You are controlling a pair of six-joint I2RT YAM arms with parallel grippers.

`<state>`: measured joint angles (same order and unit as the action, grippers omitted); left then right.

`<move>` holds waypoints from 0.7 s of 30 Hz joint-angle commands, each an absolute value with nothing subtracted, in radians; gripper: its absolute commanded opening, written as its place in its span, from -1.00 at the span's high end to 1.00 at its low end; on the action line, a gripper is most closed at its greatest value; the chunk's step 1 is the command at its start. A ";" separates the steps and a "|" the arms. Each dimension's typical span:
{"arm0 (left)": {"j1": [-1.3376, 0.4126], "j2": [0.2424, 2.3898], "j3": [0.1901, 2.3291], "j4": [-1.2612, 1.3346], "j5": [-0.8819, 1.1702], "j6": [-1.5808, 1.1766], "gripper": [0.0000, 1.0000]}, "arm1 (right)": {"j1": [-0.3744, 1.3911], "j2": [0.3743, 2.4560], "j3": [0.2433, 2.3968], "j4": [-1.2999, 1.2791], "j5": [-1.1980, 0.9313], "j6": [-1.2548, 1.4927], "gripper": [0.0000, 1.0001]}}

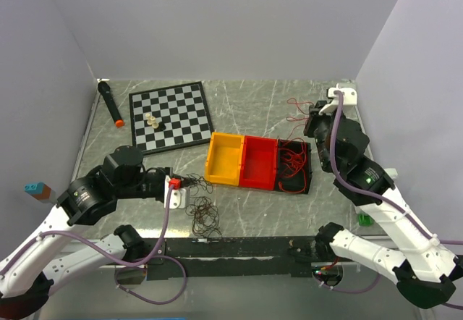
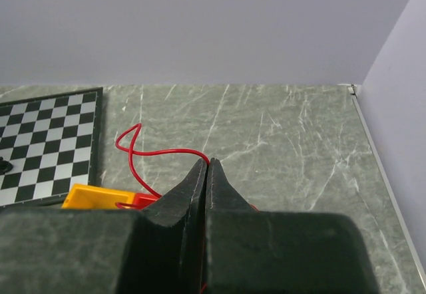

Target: Untangle the cables

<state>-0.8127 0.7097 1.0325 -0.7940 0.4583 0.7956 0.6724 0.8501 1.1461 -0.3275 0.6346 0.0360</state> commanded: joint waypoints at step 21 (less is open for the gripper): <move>-0.810 0.712 1.057 -0.784 0.509 0.807 0.98 | 0.600 0.680 1.008 -0.551 0.839 0.253 1.00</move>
